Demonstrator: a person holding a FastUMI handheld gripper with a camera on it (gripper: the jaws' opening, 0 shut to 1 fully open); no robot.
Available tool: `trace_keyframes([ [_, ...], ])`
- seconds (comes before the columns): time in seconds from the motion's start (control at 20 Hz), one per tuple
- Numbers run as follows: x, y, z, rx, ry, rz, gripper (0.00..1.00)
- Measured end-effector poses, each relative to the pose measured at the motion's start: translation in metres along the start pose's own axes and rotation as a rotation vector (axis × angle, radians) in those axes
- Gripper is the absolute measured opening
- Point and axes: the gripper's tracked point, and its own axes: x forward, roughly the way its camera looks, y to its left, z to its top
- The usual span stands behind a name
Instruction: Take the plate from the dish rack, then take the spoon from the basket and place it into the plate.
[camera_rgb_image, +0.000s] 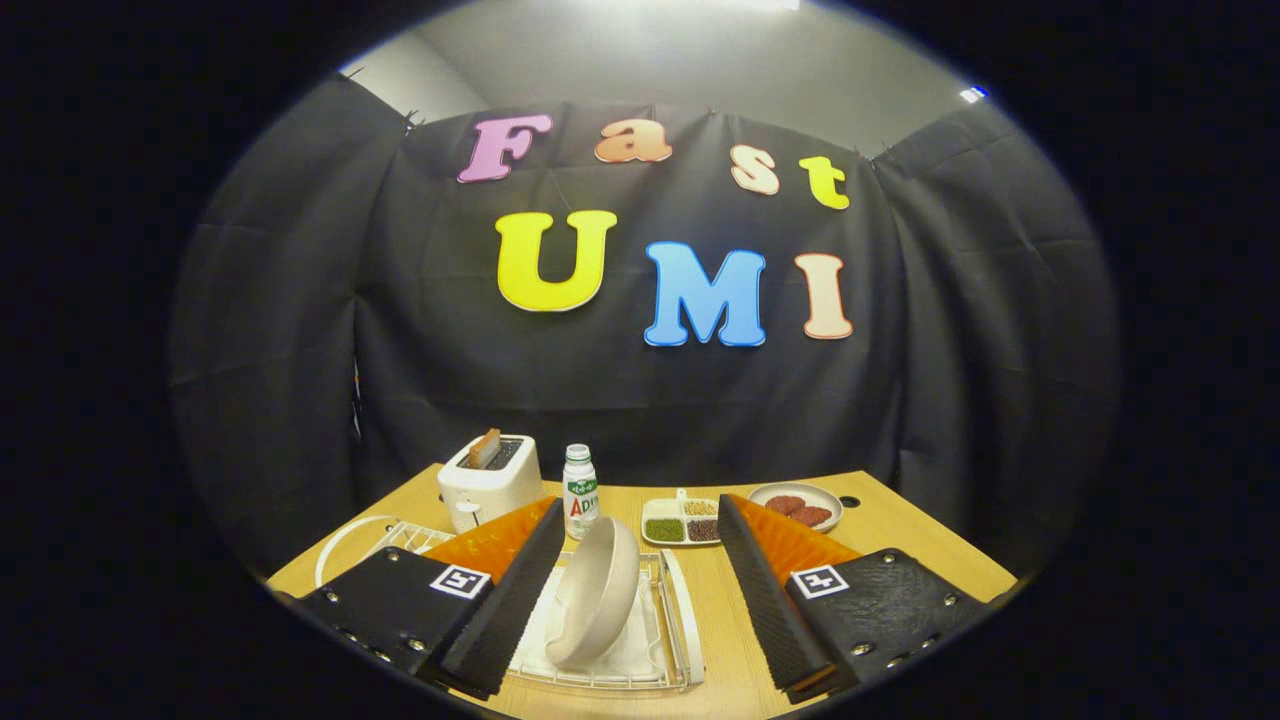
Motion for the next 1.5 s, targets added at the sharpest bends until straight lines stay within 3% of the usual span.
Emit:
trace_keyframes([
  [0.1,0.012,0.004,-0.015,-0.015,0.039,-0.034,0.94],
  [0.15,0.018,0.009,-0.020,-0.023,0.057,-0.042,0.80],
  [0.2,0.023,0.012,-0.027,-0.034,0.080,-0.055,0.76],
  [0.4,0.045,0.018,-0.056,-0.067,0.172,-0.087,0.69],
  [0.45,0.044,0.019,-0.059,-0.080,0.189,-0.106,0.47],
  [0.6,0.056,0.015,-0.075,-0.126,0.246,-0.148,0.41],
  [0.65,0.054,0.015,-0.074,-0.143,0.256,-0.159,0.24],
  [0.85,0.058,0.007,-0.073,-0.214,0.278,-0.228,0.18],
  [1.0,0.055,0.001,-0.065,-0.270,0.300,-0.298,0.03],
  [1.5,0.050,0.015,-0.038,-0.461,0.311,-0.395,0.03],
])
